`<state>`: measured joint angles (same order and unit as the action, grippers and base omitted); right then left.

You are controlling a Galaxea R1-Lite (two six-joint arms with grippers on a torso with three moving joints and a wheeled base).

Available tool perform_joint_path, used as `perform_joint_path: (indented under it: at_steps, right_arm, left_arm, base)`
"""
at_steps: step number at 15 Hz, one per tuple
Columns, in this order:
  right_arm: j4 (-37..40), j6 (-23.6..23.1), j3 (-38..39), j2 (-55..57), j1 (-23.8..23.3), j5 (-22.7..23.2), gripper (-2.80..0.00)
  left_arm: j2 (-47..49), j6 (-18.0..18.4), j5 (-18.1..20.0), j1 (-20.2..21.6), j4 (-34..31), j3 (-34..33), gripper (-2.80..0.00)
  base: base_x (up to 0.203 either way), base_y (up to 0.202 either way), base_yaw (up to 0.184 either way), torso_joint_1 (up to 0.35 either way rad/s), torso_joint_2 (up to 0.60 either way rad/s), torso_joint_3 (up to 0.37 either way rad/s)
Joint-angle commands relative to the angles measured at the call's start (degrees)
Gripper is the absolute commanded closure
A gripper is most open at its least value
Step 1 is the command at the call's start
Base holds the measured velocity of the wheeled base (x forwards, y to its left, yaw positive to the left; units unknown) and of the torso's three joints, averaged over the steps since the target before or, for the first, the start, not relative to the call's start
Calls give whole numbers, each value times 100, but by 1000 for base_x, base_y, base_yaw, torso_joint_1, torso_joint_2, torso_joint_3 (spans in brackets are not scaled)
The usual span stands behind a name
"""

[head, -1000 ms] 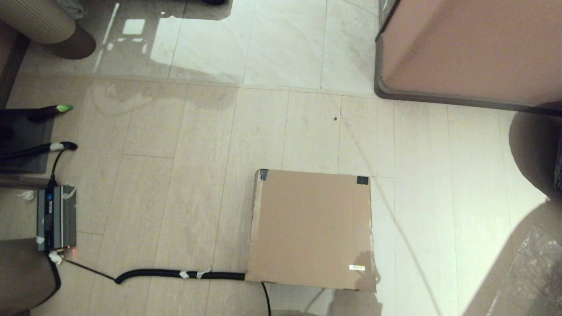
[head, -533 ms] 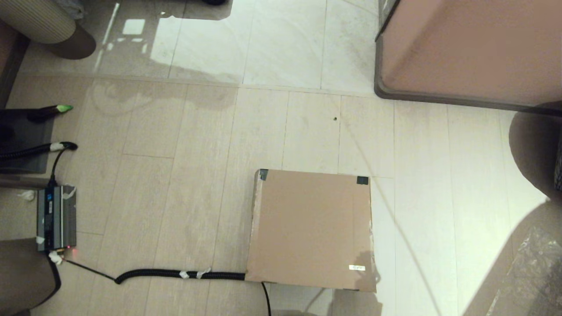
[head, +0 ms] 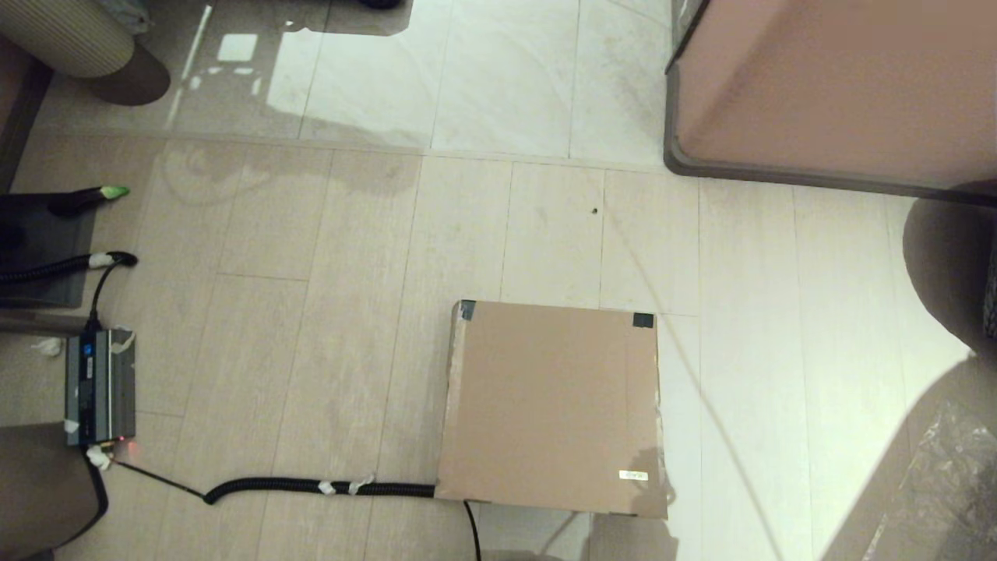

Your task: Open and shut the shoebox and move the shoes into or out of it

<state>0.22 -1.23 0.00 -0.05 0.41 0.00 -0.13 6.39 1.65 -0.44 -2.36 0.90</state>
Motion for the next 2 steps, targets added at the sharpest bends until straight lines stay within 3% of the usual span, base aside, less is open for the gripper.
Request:
perform_joint_path:
  at_steps: [1,2]
  right_arm:
    - [4,18,0,14,2,0,0]
    - [4,39,0,14,2,0,0]
  left_arm:
    - [11,9,2,0,-1,0,0]
    - [12,3,2,0,-1,6,0]
  base:
    - [0,0,0,0,0,0]
    - [0,0,0,0,0,0]
